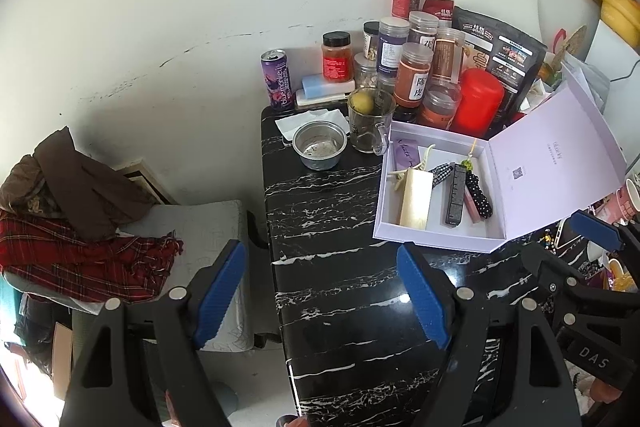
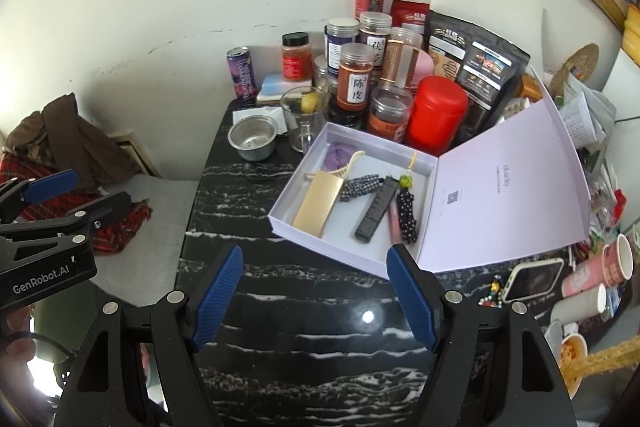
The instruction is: Organize rigid objects
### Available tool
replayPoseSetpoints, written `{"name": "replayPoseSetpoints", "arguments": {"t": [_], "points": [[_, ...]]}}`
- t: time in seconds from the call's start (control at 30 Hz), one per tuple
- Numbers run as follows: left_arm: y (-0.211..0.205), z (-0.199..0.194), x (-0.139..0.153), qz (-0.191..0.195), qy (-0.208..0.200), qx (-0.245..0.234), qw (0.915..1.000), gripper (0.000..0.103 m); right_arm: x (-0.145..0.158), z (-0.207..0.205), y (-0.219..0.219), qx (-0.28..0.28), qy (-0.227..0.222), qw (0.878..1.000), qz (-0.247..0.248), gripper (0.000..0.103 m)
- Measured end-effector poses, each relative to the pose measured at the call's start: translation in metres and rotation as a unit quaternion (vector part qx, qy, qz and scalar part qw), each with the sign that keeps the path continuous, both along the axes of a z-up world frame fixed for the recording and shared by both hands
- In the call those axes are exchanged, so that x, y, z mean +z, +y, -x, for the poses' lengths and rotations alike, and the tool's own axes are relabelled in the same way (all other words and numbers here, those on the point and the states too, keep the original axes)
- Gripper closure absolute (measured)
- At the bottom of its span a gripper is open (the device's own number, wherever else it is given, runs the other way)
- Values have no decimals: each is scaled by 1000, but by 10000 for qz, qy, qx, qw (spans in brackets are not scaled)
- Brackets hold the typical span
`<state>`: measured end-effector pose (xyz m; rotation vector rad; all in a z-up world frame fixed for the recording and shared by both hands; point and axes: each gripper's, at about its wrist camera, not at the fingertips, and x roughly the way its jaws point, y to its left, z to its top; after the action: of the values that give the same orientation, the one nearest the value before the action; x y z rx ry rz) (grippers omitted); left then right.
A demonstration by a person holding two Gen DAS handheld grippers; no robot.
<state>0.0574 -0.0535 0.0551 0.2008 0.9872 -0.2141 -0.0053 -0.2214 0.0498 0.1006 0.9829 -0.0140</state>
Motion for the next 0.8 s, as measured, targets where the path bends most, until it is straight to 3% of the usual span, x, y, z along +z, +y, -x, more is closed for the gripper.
{"name": "replayPoseSetpoints", "arguments": {"t": [0.8], "points": [[-4,0,3,-71,17,-105,9999,25,-2,0,-3,-3,62,10000,25,28]]}}
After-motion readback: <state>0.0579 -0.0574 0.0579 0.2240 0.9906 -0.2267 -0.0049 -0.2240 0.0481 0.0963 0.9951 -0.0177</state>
